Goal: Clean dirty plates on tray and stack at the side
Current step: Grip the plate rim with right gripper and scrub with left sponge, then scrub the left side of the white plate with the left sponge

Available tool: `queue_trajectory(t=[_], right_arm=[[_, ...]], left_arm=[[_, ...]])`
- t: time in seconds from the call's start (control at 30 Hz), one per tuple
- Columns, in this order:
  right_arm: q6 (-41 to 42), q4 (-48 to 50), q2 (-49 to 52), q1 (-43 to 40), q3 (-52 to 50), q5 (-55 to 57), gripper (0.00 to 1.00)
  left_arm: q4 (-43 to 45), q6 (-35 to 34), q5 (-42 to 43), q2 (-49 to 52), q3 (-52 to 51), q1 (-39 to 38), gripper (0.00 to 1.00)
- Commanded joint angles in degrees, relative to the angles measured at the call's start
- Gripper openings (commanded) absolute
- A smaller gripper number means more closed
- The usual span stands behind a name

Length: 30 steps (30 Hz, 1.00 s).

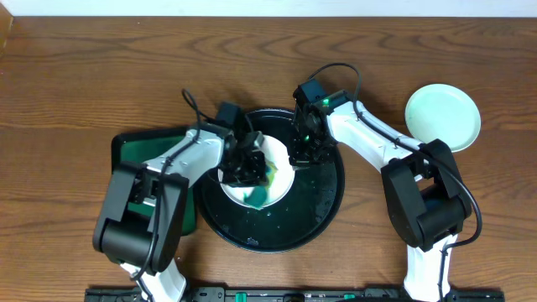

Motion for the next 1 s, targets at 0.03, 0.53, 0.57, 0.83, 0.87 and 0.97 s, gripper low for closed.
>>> queue_trajectory(t=[0.03,0.53,0.57,0.83,0.87,0.97], right_arm=[[0.72,-0.13,-1.46,1.18,0.04,-0.17,0.01],[1.36,-1.73,-1.46,1.18,0.04,0.68,0.01],[1.38,-1.79,-1.46,1.18,0.04,0.68,0.01],[1.36,-1.88,-1.46,1.18,0.04,0.72,0.01],[1.36,-1.86,-1.46,1.18,0.04,0.70,0.01],[1.36,-1.81,-1.46,1.18,0.04,0.72,0.01]], left_arm=[[3.28,-2.60,3.63,1.88,-1.90,-0.92,0.07],[15.54,-13.90,-16.50,1.88,-1.90,5.44,0.07],[14.95,-13.90,-17.90,1.88,-1.90,5.77,0.07],[1.92,-15.65,-35.12,1.88,-1.90,7.48,0.07],[-0.07,-16.33,-37.31,1.88,-1.90,7.48,0.07],[-4.87,-18.38,-41.07,1.88,-1.90,7.48,0.07]])
